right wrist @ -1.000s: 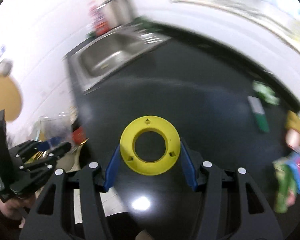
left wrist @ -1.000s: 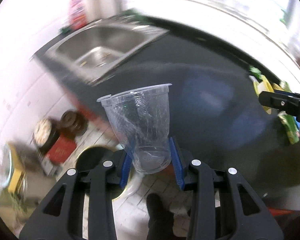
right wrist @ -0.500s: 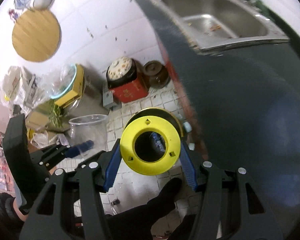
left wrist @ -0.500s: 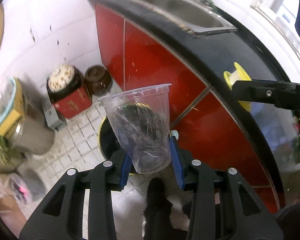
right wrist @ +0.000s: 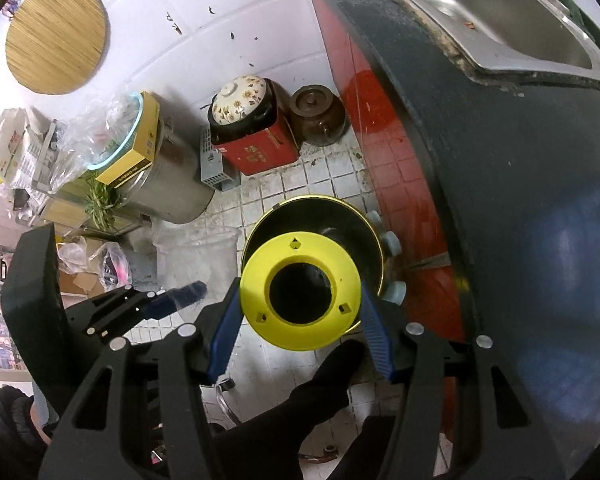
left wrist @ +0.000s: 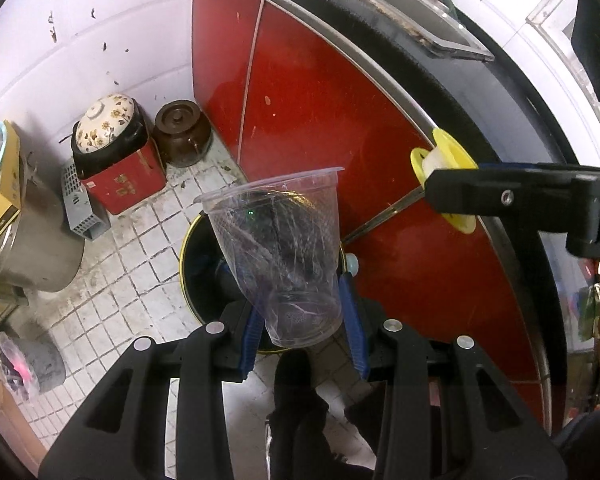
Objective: Collect trash
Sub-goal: 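Carry cup and tape roll over the black bin and open both tools, then return both tools to the countertop, then grasp the green-capped marker with left tool while right tool grasps purple toothpaste tube, then carry marker and toothpaste tube to the black bin and open both tools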
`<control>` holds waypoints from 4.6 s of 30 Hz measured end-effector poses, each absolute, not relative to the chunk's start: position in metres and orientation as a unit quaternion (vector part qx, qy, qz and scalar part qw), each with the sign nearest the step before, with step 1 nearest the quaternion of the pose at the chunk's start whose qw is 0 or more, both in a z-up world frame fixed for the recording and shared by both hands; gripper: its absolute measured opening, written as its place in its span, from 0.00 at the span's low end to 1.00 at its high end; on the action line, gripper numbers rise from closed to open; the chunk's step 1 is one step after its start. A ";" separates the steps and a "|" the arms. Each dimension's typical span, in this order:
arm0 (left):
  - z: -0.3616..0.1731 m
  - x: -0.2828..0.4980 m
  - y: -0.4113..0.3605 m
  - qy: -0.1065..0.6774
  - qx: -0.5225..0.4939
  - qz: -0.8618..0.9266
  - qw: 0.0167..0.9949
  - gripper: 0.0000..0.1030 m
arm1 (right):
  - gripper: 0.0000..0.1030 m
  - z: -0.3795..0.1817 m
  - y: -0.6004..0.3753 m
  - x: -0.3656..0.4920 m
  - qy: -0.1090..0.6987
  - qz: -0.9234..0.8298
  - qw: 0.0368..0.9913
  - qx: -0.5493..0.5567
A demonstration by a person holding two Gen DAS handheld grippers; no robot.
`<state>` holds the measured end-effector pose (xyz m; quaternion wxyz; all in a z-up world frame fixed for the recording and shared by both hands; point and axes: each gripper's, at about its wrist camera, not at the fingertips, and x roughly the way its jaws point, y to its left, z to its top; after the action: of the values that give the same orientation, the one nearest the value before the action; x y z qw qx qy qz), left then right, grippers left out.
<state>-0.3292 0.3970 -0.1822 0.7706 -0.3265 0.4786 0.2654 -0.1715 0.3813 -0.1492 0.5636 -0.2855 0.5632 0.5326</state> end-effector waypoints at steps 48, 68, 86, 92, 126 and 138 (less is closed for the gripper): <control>-0.041 0.009 0.035 0.500 -0.049 -0.027 0.864 0.94 | 0.92 0.022 -0.246 0.046 0.478 0.059 0.875 0.046; -0.104 0.150 0.005 0.543 -0.073 0.059 0.835 0.93 | 0.92 -0.039 -0.307 0.146 0.525 0.031 0.847 0.073; -0.145 0.203 0.004 0.535 -0.045 0.096 0.838 0.68 | 0.70 -0.142 -0.304 0.260 0.576 -0.018 0.817 0.008; -0.141 0.202 -0.007 0.524 -0.013 0.073 0.849 0.12 | 0.50 -0.137 -0.301 0.257 0.573 -0.005 0.819 0.012; -0.065 0.045 0.000 0.511 -0.020 -0.013 0.859 0.12 | 0.51 -0.027 -0.285 0.062 0.506 0.020 0.863 0.009; -0.042 0.007 0.067 0.483 -0.049 0.043 0.873 0.12 | 0.51 0.002 -0.201 0.069 0.486 0.104 0.867 -0.024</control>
<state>0.0070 0.0666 -0.0420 0.8733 -0.0489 0.4827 0.0429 0.0694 -0.2014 0.0016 0.8674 -0.0242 0.4859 0.1042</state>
